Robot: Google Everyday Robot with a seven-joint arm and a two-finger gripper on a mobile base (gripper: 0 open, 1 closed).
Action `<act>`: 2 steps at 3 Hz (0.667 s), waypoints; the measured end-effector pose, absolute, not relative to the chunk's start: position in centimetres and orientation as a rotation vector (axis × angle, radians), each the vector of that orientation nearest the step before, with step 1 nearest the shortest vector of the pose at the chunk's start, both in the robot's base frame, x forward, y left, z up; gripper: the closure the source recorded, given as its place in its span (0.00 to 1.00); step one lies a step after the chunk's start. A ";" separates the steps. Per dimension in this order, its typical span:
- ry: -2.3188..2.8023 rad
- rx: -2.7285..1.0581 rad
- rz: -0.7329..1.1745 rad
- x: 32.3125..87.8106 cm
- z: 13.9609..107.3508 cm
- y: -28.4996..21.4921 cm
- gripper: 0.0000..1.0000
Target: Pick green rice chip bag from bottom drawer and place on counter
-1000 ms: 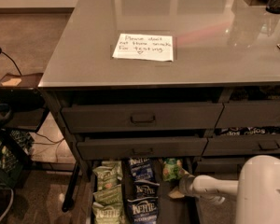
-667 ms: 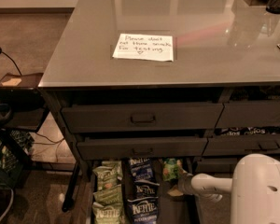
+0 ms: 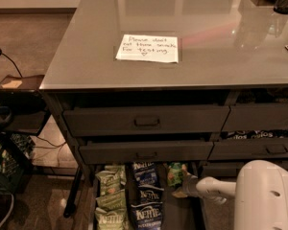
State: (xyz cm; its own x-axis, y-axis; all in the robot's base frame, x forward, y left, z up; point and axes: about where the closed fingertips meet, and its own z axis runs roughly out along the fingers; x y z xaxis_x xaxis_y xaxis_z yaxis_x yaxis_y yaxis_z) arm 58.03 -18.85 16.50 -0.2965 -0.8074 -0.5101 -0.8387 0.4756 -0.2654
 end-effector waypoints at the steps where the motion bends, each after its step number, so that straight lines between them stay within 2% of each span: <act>1: 2.110 -1.375 0.064 58.9 15.9 -18.6 0.17; 2: 2.089 -1.393 0.054 59.9 15.5 -18.3 0.19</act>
Offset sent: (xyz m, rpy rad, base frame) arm 0.0316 0.0058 -0.0127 -0.0173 -0.0488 0.0528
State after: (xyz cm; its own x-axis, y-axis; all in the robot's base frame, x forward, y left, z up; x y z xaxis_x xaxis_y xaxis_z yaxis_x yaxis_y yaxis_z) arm 59.94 -18.27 15.48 -0.2518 -0.8214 -0.5117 -0.8469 0.4429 -0.2942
